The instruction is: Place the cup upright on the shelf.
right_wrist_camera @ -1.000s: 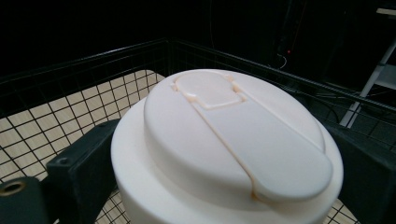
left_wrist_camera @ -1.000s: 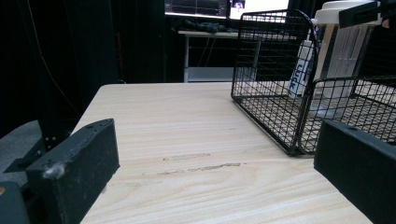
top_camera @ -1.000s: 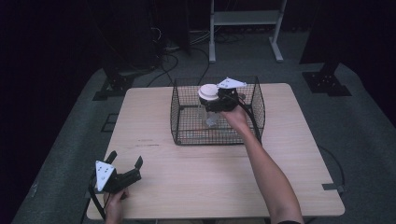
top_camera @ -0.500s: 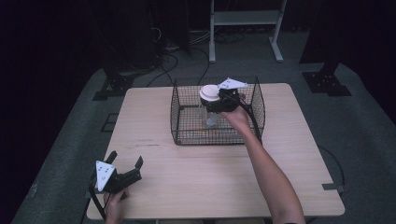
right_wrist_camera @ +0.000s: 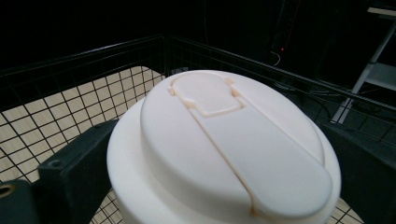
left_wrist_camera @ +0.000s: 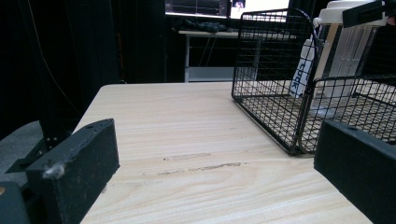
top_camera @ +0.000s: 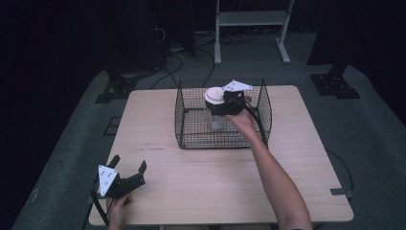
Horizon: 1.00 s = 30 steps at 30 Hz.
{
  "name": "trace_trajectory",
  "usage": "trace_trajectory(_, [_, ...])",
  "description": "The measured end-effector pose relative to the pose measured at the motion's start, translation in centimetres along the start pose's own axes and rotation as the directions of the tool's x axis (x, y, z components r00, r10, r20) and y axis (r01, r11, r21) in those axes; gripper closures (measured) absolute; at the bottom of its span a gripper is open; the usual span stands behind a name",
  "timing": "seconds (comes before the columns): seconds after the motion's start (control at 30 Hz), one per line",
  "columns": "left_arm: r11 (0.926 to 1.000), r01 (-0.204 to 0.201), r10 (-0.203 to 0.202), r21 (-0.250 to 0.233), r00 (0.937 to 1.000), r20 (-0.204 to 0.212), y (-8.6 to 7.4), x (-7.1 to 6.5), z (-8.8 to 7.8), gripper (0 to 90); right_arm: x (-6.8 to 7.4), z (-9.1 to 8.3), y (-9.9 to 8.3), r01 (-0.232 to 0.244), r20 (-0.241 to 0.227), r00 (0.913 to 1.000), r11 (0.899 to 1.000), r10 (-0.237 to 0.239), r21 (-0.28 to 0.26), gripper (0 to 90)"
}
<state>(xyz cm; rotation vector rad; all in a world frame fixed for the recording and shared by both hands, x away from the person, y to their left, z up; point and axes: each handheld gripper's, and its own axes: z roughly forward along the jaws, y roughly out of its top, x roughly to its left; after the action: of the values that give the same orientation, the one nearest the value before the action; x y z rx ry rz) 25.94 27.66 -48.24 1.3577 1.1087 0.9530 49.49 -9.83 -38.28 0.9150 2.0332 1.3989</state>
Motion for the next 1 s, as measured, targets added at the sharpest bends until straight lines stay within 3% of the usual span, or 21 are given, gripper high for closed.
trace_trajectory(0.43, [1.0000, -0.003, 0.003, 0.003, 1.0000, -0.004, 0.0, 0.0, 0.1, 0.0, -0.2, -1.4, 1.4, -0.012, -0.010, 0.9999, 0.998, 0.012, -0.064, 0.6])
trace_trajectory(0.63, [1.0000, -0.004, 0.004, 0.004, 1.0000, -0.005, 0.0, -0.1, 0.1, 0.0, -0.1, -2.1, 2.1, -0.003, -0.011, 0.9999, 0.997, 0.002, -0.080, 0.6])
trace_trajectory(0.73, [1.0000, -0.006, 0.006, 0.005, 1.0000, -0.005, 0.0, -0.1, 0.1, 0.0, 0.0, -2.4, 2.3, 0.025, -0.002, 0.9997, 0.996, -0.025, -0.088, 0.6])
trace_trajectory(1.0, [1.0000, -0.006, 0.006, 0.005, 1.0000, -0.003, 0.0, -0.1, 0.0, 0.0, -0.3, -3.5, 2.7, 0.010, 0.002, 1.0000, 0.995, -0.010, -0.098, 0.6])
